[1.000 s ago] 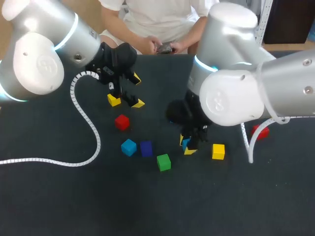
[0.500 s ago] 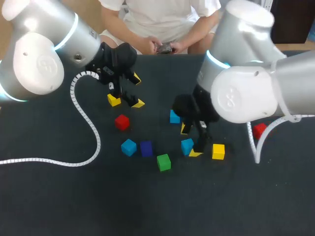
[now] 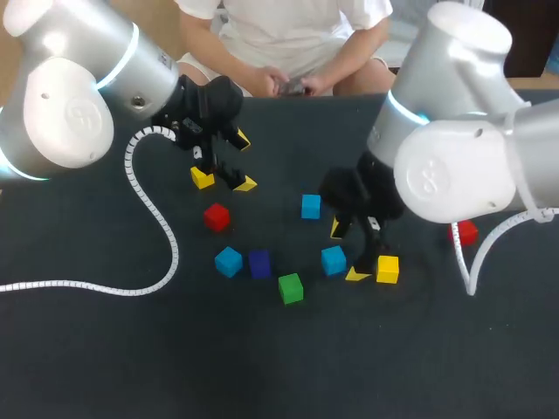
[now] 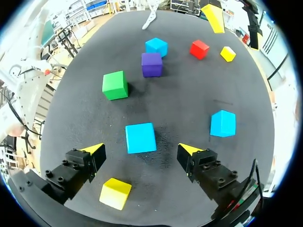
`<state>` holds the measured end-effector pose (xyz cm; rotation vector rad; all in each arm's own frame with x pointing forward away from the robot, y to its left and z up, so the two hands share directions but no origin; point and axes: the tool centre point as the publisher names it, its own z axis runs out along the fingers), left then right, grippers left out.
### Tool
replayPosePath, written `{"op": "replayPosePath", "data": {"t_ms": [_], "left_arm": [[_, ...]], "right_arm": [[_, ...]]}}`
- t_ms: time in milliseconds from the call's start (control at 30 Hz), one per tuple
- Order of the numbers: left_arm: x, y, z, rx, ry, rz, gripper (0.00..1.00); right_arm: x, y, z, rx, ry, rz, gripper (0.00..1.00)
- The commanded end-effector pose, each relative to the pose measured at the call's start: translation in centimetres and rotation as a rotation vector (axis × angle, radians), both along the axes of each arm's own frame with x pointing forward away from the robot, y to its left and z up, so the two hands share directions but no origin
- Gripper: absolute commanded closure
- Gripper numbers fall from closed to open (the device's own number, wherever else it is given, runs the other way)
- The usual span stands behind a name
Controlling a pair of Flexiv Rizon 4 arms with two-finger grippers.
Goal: Place the blue cubes, place green cubes on the blue cubes, place the yellow cubes on the green cubes, then place the red cubes on the yellow cubes, and place purple cube on the red cubes.
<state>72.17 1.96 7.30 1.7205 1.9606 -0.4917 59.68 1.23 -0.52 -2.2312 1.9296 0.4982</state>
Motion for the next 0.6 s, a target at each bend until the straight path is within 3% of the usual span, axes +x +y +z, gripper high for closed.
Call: {"op": "replayPosePath", "data": {"t_ms": [33, 433, 500, 600], "left_arm": [[0.05, 0.06, -0.03, -0.001, 0.000, -0.002, 0.00], [0.05, 0.06, -0.03, -0.001, 0.000, -0.002, 0.00], [0.05, 0.06, -0.03, -0.001, 0.000, -0.002, 0.00], [0.05, 0.06, -0.03, -0.001, 0.000, -0.002, 0.00]], "right_arm": [[0.44, 0.29, -0.27, 0.001, 0.004, 0.005, 0.00], [0.94, 0.56, -0.22, 0.066, 0.016, 0.006, 0.00], [0.99, 0.52, -0.21, 0.072, 0.018, 0.004, 0.15], [1.07, 0.48, -0.09, 0.081, 0.018, 0.004, 0.18]]}}
